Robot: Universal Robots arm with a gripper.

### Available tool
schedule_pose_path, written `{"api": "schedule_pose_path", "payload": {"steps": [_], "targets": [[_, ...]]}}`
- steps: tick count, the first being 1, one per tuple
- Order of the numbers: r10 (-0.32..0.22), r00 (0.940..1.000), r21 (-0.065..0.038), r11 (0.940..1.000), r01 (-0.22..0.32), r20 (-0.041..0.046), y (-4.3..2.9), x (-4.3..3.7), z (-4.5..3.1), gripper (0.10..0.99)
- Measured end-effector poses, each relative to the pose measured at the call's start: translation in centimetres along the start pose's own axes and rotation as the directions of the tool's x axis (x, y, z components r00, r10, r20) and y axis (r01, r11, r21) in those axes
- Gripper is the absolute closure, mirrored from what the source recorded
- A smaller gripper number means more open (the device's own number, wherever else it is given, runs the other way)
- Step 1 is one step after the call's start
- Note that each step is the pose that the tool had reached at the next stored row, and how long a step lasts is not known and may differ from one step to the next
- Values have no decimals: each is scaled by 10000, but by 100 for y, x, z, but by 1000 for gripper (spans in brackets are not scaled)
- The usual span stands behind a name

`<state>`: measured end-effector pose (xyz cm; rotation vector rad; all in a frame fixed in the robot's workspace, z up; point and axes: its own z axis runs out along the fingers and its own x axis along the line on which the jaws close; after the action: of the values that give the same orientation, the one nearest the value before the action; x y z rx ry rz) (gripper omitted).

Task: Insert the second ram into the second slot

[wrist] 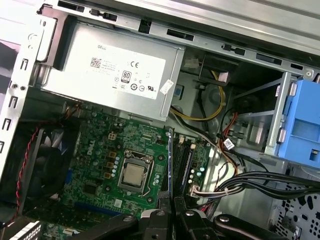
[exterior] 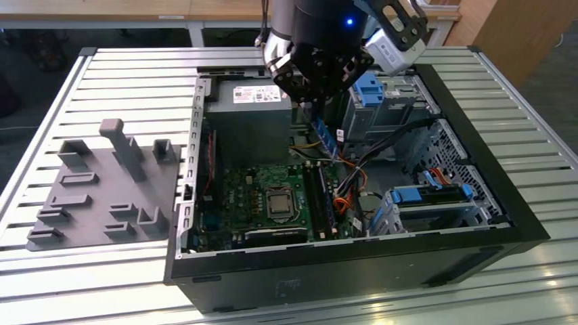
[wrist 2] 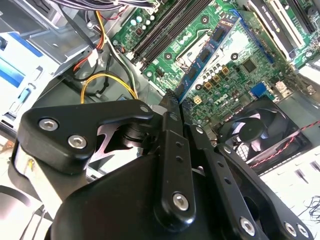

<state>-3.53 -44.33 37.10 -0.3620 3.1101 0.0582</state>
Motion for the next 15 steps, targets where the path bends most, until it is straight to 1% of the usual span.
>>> {"api": "schedule_pose_path", "payload": {"steps": [9, 12, 15], "targets": [[636, 9980, 15, 9980, -637, 22, -1, 1, 19, 949], [920, 9958, 24, 9958, -920, 32, -1, 1, 26, 949], [1308, 9914, 35, 9914, -1308, 45, -1, 1, 34, 949]]}}
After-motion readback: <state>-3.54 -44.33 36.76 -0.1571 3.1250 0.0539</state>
